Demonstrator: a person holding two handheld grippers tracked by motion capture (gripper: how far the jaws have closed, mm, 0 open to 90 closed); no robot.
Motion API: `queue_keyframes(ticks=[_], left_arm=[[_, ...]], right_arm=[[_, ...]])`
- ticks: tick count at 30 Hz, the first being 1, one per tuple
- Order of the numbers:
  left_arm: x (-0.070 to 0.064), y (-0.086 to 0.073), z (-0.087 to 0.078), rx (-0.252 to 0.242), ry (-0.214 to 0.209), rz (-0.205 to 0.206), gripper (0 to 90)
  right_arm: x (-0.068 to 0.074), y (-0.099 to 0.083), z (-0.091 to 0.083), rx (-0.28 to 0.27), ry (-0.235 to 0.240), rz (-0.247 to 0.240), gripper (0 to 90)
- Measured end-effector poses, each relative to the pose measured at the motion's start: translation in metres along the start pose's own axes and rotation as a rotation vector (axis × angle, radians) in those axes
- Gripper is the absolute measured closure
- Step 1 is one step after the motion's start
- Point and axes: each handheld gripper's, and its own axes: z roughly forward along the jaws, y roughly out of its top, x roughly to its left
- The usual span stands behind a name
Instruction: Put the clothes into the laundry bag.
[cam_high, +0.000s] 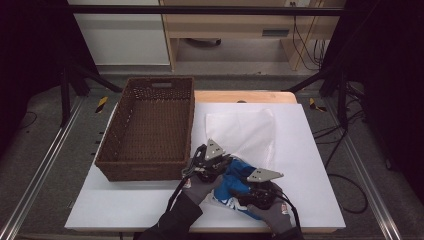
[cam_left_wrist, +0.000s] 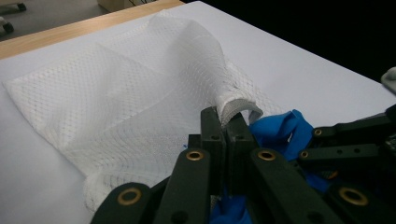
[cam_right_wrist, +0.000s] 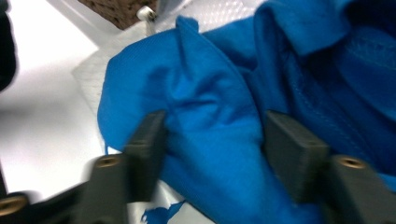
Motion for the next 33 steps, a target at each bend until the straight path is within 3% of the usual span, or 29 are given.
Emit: queue_keyframes(ticks=[3, 6, 8, 11, 14, 20, 22, 25, 28, 30, 33], left_arm=[[0.000, 0.000, -0.001, -0.001, 0.000, -0.001, 88.6], [0.000, 0.000, -0.001, -0.002, -0.002, 0.002, 88.6], [-0.001, 0.000, -0.002, -0.005, -0.005, 0.000, 88.6], [-0.001, 0.000, -0.004, -0.011, -0.009, -0.001, 88.6], [-0.004, 0.001, -0.005, -0.016, -0.015, 0.001, 88.6], [-0.010, 0.000, -0.003, -0.008, -0.028, 0.019, 88.6], [-0.010, -0.002, -0.002, -0.002, -0.029, 0.022, 88.6], [-0.009, -0.003, -0.001, 0.000, -0.027, 0.017, 88.5], [-0.007, -0.004, -0.002, -0.002, -0.023, 0.013, 88.6], [-0.005, -0.004, -0.002, -0.002, -0.019, 0.010, 88.5], [-0.003, -0.004, -0.002, -0.004, -0.016, 0.005, 88.6]], right_arm=[[0.001, 0.001, 0.001, 0.012, -0.011, 0.008, 63.5], [0.001, 0.005, -0.004, -0.001, -0.012, 0.001, 71.4], [-0.001, 0.010, -0.011, -0.041, -0.010, 0.025, 77.7], [-0.007, 0.018, -0.023, -0.106, -0.045, 0.056, 79.5], [-0.013, 0.026, -0.022, -0.114, -0.109, 0.060, 80.3], [-0.024, 0.027, 0.012, -0.059, -0.270, 0.099, 78.5], [-0.026, 0.024, 0.023, -0.034, -0.306, 0.090, 76.8], [-0.025, 0.024, 0.022, -0.035, -0.306, 0.085, 72.7], [-0.025, 0.025, 0.013, -0.058, -0.264, 0.092, 64.8], [-0.023, 0.025, 0.000, -0.105, -0.216, 0.093, 59.7], [-0.018, 0.023, -0.022, -0.172, -0.195, 0.074, 52.2]])
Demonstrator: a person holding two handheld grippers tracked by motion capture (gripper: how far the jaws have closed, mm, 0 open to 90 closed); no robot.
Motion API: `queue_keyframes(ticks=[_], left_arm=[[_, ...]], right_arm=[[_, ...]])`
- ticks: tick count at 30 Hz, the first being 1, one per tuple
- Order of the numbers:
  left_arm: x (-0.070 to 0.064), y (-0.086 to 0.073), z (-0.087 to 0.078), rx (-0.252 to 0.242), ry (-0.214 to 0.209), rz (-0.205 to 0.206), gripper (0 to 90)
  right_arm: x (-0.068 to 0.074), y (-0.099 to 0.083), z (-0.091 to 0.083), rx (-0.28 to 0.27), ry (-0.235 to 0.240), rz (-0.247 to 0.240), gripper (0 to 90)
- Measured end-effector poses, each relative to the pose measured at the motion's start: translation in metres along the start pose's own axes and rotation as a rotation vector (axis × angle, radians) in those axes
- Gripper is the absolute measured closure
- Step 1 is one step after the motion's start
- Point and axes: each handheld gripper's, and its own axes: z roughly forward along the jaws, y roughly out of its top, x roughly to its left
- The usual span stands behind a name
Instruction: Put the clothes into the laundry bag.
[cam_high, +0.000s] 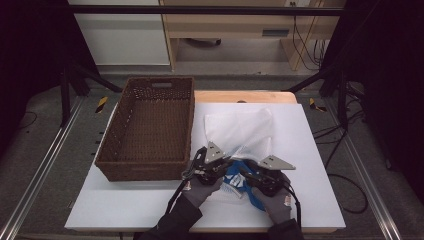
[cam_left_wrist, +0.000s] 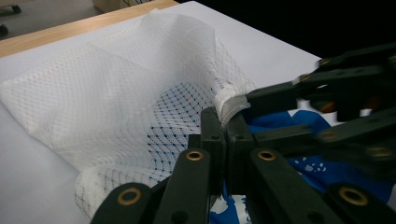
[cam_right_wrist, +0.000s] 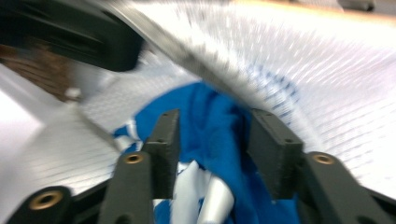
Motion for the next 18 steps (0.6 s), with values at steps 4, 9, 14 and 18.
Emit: queue_keyframes(ticks=[4, 9, 14, 18], left_arm=[[0.000, 0.000, 0.001, 0.002, 0.006, 0.001, 88.6], [0.002, 0.000, 0.001, 0.002, 0.010, -0.001, 88.5], [0.003, -0.001, 0.001, 0.004, 0.012, -0.005, 88.6], [0.002, -0.002, 0.000, 0.001, 0.009, -0.005, 88.6]], right_arm=[[-0.003, 0.000, -0.023, -0.026, 0.038, 0.001, 44.3], [0.001, -0.016, -0.014, 0.086, 0.070, -0.035, 39.5], [-0.001, -0.030, 0.001, 0.181, 0.016, -0.041, 76.9], [0.000, -0.024, -0.002, 0.163, 0.011, -0.025, 82.7]])
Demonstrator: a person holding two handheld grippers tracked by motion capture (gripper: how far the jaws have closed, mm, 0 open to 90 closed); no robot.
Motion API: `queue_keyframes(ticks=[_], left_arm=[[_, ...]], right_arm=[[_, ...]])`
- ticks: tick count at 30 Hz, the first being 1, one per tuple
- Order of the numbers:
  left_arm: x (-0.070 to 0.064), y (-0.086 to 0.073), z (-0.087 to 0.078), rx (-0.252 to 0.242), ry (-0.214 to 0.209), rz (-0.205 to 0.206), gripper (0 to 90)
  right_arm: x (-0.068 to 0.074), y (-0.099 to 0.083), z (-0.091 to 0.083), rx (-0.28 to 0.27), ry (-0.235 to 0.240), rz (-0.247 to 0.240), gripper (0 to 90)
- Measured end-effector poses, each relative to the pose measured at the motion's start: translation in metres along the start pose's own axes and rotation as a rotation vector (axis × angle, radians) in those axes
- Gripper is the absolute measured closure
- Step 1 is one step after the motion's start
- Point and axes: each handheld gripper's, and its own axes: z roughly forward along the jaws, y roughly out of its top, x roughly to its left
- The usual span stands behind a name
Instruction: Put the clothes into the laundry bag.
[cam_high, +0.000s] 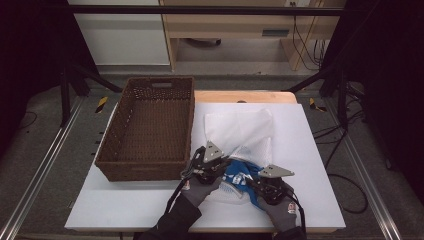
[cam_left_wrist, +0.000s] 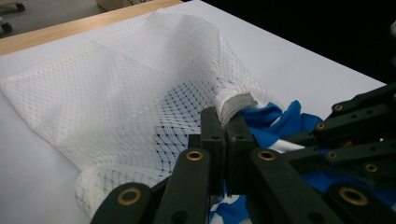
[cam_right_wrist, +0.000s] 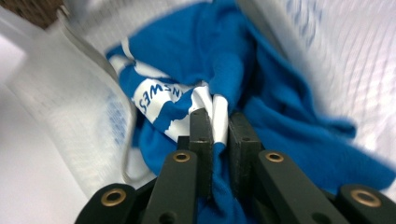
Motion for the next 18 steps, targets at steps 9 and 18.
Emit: queue_keyframes(ticks=[9, 18], left_arm=[[-0.005, 0.005, -0.003, -0.016, -0.006, 0.010, 88.6], [-0.003, -0.003, 0.000, -0.003, -0.010, 0.000, 88.6]], right_arm=[[0.017, 0.038, 0.016, -0.098, 0.007, -0.020, 80.7], [0.013, 0.032, 0.052, -0.053, -0.061, -0.001, 70.5]])
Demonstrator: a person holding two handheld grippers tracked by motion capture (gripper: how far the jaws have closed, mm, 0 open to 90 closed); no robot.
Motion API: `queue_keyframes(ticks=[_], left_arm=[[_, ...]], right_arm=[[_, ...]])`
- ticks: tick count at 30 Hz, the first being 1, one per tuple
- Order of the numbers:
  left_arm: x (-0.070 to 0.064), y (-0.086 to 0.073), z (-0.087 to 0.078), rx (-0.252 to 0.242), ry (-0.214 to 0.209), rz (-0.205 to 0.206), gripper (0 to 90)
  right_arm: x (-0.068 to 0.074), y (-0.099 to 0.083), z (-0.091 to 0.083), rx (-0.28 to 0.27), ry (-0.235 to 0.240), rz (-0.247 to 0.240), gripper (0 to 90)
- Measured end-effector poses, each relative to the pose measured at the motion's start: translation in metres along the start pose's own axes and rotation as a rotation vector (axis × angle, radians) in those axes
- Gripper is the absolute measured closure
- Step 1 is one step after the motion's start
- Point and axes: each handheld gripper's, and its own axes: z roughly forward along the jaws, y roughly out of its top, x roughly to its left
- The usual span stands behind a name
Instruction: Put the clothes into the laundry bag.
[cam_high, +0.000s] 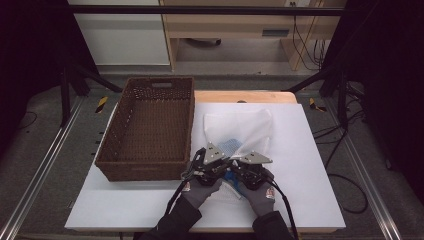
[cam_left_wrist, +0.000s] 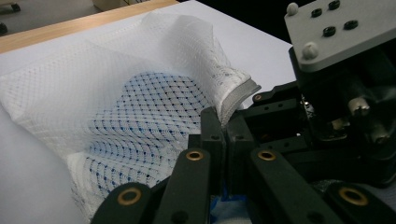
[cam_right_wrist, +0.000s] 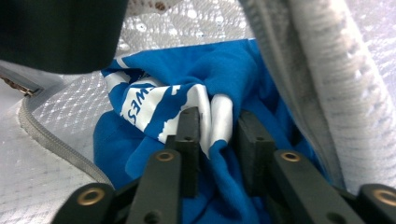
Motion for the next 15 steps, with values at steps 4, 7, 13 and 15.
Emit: queue_keyframes(ticks=[4, 7, 13, 15], left_arm=[[0.001, 0.000, 0.000, 0.001, 0.003, -0.001, 88.5], [0.003, -0.001, 0.000, 0.001, 0.007, -0.004, 88.5], [0.003, -0.002, 0.000, 0.005, 0.012, 0.000, 88.5], [0.003, -0.002, 0.000, 0.005, 0.013, 0.000, 88.5]], right_arm=[[-0.002, 0.001, -0.015, -0.013, 0.043, 0.012, 60.3], [-0.004, 0.002, -0.036, -0.067, 0.077, 0.007, 55.1], [-0.023, -0.008, -0.078, -0.141, 0.046, 0.034, 42.3], [-0.027, -0.015, -0.081, -0.122, 0.041, 0.035, 40.9]])
